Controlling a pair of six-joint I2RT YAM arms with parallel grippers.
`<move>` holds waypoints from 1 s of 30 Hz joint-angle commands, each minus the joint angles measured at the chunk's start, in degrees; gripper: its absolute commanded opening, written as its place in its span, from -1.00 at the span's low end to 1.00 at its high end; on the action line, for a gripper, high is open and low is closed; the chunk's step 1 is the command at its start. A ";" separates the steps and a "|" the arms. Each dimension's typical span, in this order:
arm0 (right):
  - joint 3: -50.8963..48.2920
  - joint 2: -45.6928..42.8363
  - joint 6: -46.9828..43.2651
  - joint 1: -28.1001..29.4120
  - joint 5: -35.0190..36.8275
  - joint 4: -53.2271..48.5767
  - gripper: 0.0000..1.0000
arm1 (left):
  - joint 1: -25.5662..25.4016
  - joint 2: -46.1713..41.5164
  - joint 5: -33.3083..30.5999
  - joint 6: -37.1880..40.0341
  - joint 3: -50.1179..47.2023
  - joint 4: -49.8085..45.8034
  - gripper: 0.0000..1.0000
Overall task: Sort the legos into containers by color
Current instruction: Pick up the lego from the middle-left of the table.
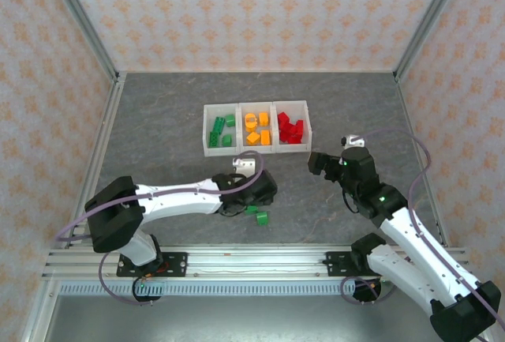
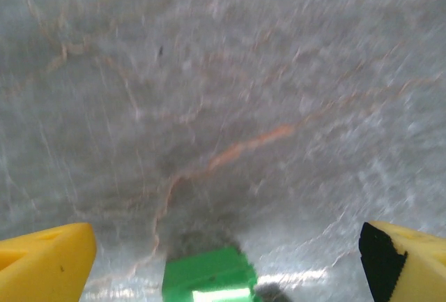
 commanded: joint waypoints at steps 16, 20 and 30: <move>-0.55 -0.58 -0.22 0.39 -0.56 1.62 0.99 | -1.44 5.35 4.30 -9.17 -3.44 1.81 0.79; -0.57 -0.56 -0.22 0.40 -0.39 1.62 0.99 | -1.39 6.65 4.28 -8.47 -3.28 1.93 0.57; -0.55 -0.56 -0.10 0.48 -0.05 1.53 0.99 | -1.26 6.78 3.77 -6.78 -4.27 2.71 -0.02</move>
